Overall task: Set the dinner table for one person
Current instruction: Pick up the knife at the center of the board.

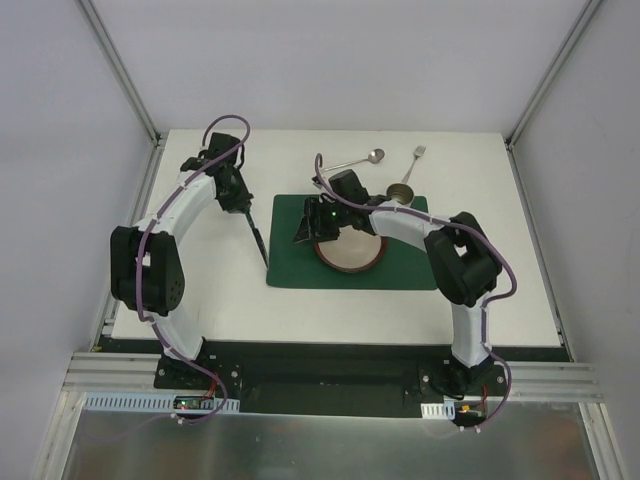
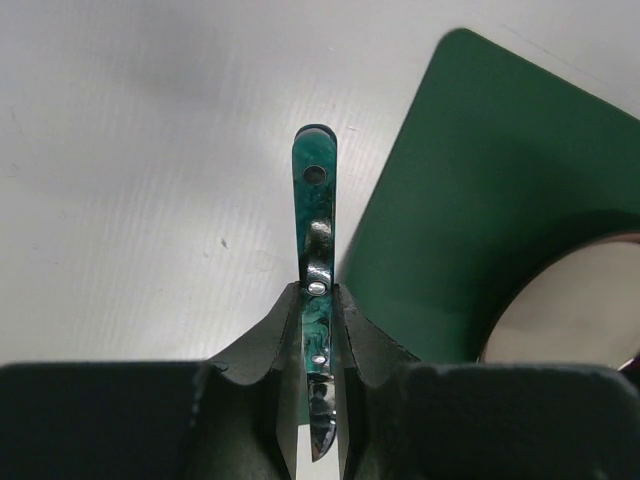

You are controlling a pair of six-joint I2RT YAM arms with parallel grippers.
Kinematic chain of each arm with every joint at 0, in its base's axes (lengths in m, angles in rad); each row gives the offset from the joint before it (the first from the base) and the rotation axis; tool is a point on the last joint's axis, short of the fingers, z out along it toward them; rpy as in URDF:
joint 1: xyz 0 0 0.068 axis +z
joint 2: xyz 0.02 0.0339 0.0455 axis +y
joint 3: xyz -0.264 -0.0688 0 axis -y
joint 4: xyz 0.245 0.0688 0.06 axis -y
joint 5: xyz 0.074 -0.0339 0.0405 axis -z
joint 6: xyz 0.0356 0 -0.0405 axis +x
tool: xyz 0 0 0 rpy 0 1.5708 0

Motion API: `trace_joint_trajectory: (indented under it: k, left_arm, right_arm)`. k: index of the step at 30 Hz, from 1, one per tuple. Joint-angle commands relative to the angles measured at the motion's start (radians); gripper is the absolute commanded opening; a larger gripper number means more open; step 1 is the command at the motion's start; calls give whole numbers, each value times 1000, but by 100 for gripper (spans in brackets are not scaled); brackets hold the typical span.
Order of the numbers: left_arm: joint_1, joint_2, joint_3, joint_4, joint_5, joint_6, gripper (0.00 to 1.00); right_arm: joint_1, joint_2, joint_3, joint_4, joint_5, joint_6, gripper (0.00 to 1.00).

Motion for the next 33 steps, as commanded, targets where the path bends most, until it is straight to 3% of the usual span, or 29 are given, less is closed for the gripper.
trace_joint_trajectory:
  k: [1, 12, 19, 33]
  left_arm:
    - [-39, -65, 11, -16, 25, -20, 0]
    - [-143, -68, 25, 4, 25, -55, 0]
    - [-151, -40, 54, 33, 64, -55, 0]
    - [-151, 30, 111, 93, 110, -56, 0]
  right_arm:
    - [11, 28, 77, 47, -25, 23, 54]
    - [17, 83, 194, 49, -4, 15, 54]
    - [17, 113, 284, 49, -4, 29, 54]
    - [48, 148, 303, 104, -5, 83, 54]
